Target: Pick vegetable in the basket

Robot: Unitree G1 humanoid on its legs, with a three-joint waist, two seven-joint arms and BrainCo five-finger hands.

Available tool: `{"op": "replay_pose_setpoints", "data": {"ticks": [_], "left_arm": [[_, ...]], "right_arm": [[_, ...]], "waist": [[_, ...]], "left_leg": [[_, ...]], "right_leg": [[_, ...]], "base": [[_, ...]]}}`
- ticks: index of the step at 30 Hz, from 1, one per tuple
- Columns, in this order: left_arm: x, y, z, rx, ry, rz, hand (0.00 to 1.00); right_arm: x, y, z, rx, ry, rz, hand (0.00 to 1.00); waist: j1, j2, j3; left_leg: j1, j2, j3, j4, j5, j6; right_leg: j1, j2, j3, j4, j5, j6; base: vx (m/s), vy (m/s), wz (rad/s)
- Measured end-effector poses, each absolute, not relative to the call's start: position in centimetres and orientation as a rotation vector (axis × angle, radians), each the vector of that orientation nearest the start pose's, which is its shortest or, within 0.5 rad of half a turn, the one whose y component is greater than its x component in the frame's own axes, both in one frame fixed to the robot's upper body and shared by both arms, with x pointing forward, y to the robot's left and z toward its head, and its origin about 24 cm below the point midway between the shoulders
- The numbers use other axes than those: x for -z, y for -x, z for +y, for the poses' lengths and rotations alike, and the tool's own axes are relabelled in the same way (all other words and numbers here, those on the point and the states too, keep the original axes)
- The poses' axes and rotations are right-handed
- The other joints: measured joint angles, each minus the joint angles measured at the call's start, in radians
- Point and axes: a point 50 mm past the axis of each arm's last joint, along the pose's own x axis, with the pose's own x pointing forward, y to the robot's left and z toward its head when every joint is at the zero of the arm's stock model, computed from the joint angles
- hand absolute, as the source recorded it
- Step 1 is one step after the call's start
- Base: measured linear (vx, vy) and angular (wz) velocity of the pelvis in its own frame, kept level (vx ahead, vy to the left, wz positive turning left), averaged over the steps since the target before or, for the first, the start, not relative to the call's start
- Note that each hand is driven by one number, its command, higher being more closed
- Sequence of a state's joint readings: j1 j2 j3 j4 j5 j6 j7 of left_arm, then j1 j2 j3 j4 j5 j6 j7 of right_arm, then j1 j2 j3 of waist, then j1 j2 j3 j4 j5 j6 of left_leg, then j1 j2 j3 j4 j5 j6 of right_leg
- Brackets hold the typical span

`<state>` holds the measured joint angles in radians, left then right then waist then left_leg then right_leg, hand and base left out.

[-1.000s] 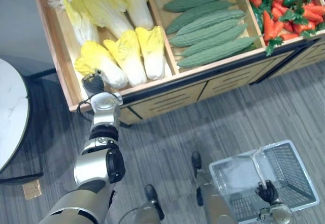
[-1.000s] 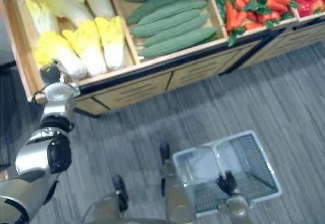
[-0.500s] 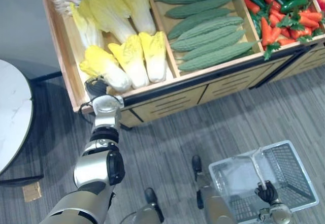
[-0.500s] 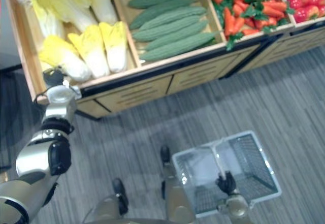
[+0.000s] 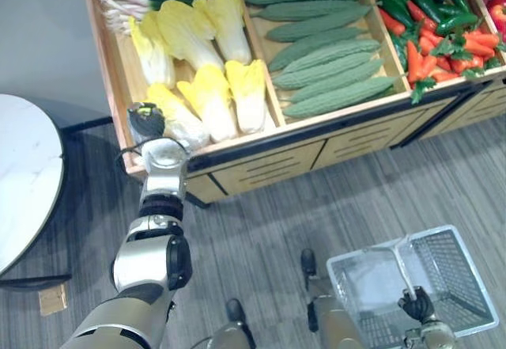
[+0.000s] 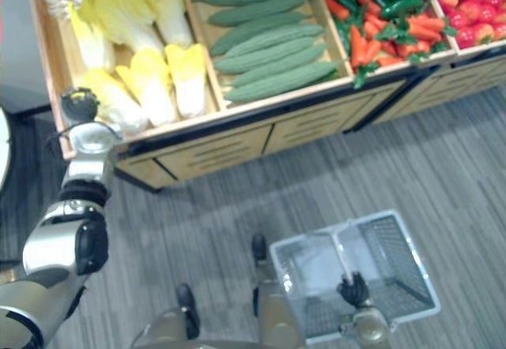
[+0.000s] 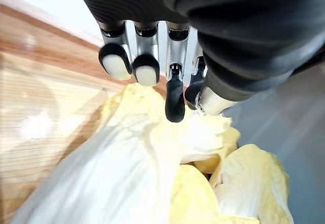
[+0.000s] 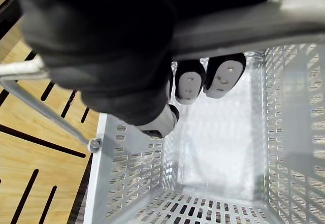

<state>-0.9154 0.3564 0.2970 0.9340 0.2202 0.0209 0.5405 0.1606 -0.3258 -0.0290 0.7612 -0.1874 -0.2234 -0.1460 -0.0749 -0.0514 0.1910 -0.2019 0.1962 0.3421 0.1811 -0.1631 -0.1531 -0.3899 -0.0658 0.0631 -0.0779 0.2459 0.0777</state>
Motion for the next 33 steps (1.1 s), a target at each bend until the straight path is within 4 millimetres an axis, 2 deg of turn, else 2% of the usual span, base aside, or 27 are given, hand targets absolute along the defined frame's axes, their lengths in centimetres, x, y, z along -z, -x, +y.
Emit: {"op": "replay_pose_setpoints", "data": {"ticks": [6,8,14,23,25,31,33], "left_arm": [[-15.9,-38.2,26.9,-0.779,-0.295,-0.094,0.00],[-15.6,-38.3,26.3,-0.771,-0.248,-0.095,0.00],[-12.9,-38.5,24.0,-0.735,0.025,-0.002,0.00],[-11.9,-38.9,20.9,-0.664,0.112,0.025,0.00],[-12.2,-39.0,20.4,-0.647,0.092,0.008,0.00],[-15.8,-38.5,17.5,-0.634,0.002,-0.203,0.00],[-16.2,-38.2,16.8,-0.636,0.005,-0.236,0.00]], "right_arm": [[10.2,-13.7,-27.0,0.176,0.515,0.673,1.00],[10.3,-13.7,-26.8,0.178,0.512,0.673,1.00],[10.3,-13.7,-26.7,0.204,0.495,0.672,1.00],[10.4,-13.5,-26.9,0.218,0.490,0.682,1.00],[10.4,-13.5,-26.9,0.219,0.490,0.683,1.00],[10.3,-13.6,-26.9,0.224,0.491,0.676,1.00],[10.3,-13.6,-26.9,0.225,0.491,0.674,1.00]], "waist": [[0.000,0.002,-0.001],[-0.001,0.002,-0.001],[0.000,0.002,-0.001],[0.000,0.002,0.000],[-0.001,0.002,0.001],[-0.001,0.002,0.003],[-0.001,0.002,0.004]], "left_leg": [[0.013,0.000,-0.001,-0.002,0.000,0.000],[0.013,-0.001,-0.003,-0.002,0.000,0.000],[0.014,-0.002,-0.006,-0.003,0.001,0.002],[0.032,-0.004,-0.003,-0.009,0.002,0.002],[0.035,-0.006,-0.003,-0.016,0.002,0.003],[0.038,-0.011,-0.008,-0.023,0.004,0.004],[0.041,-0.012,-0.006,-0.025,0.004,0.004]], "right_leg": [[0.014,0.000,-0.002,0.000,0.000,0.000],[0.016,-0.002,-0.002,0.000,0.000,0.000],[0.018,-0.003,-0.005,0.000,0.000,0.000],[0.035,-0.003,-0.003,-0.008,0.000,0.000],[0.042,-0.004,-0.003,-0.011,0.000,0.000],[0.042,-0.007,-0.007,-0.016,0.000,0.000],[0.043,-0.007,-0.005,-0.016,0.000,0.000]], "base": [[0.00,0.000,0.00],[-0.01,-0.004,0.02],[0.00,-0.002,0.01],[0.00,0.000,0.00],[-0.01,-0.003,0.02],[0.00,-0.003,0.02],[0.00,-0.006,-0.03]]}}
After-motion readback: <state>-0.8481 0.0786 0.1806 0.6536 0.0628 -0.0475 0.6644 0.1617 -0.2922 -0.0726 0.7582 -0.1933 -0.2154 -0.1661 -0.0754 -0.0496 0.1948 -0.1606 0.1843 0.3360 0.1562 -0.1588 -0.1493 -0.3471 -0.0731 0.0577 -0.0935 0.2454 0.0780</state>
